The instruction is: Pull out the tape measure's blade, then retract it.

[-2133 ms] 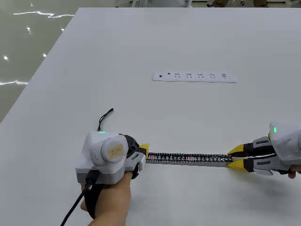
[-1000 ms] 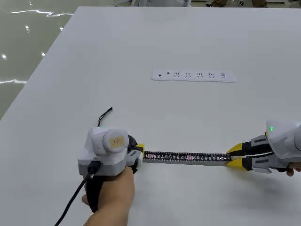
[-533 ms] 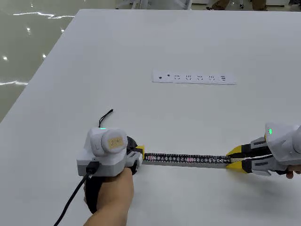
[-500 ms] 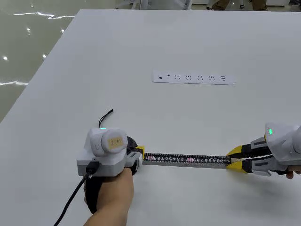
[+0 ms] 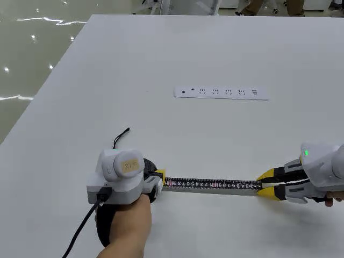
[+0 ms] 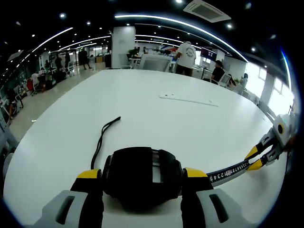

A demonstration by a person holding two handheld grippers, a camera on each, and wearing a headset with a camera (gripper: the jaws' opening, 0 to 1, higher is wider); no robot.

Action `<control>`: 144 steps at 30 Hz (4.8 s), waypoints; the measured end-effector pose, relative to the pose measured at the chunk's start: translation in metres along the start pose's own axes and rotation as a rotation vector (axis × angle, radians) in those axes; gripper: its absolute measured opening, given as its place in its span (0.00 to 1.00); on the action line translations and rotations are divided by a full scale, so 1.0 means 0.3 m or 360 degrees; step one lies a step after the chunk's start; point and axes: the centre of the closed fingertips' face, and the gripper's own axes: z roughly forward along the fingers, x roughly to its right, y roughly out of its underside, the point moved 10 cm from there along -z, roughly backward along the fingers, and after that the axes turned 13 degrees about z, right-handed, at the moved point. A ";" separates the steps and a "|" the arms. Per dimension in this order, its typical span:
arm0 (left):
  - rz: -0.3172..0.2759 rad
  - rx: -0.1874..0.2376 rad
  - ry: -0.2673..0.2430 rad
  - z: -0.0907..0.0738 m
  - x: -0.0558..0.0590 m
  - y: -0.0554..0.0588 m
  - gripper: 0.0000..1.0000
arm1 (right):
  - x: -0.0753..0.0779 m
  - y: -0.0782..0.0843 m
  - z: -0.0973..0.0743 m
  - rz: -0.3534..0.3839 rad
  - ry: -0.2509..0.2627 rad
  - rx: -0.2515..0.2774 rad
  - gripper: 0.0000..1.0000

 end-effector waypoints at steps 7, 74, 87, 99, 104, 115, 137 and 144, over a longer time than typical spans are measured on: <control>-0.0008 0.0001 0.0005 -0.001 -0.002 -0.001 0.63 | -0.014 -0.018 0.011 -0.0009 -0.0006 0.0009 0.11; -0.0020 -0.0004 0.0021 -0.003 -0.004 -0.002 0.64 | -0.021 -0.057 0.065 0.0012 -0.0026 0.0032 0.12; -0.0008 -0.0003 0.0023 -0.004 -0.003 0.000 0.64 | -0.026 -0.067 0.081 0.0022 -0.0041 0.0036 0.12; -0.0009 -0.0006 0.0023 -0.003 -0.004 -0.001 0.64 | -0.031 -0.079 0.096 0.0027 -0.0048 0.0043 0.12; -0.0014 -0.0006 0.0023 -0.002 -0.004 -0.002 0.64 | -0.031 -0.084 0.099 0.0032 -0.0046 0.0048 0.12; -0.0016 -0.0006 0.0023 -0.001 -0.004 -0.003 0.64 | -0.034 -0.096 0.116 0.0039 -0.0054 0.0060 0.12; -0.0018 -0.0008 0.0030 -0.002 -0.005 -0.002 0.64 | -0.053 -0.130 0.164 0.0046 -0.0072 0.0079 0.12; -0.0020 -0.0007 0.0031 -0.001 -0.005 -0.002 0.64 | -0.060 -0.146 0.186 0.0056 -0.0079 0.0091 0.12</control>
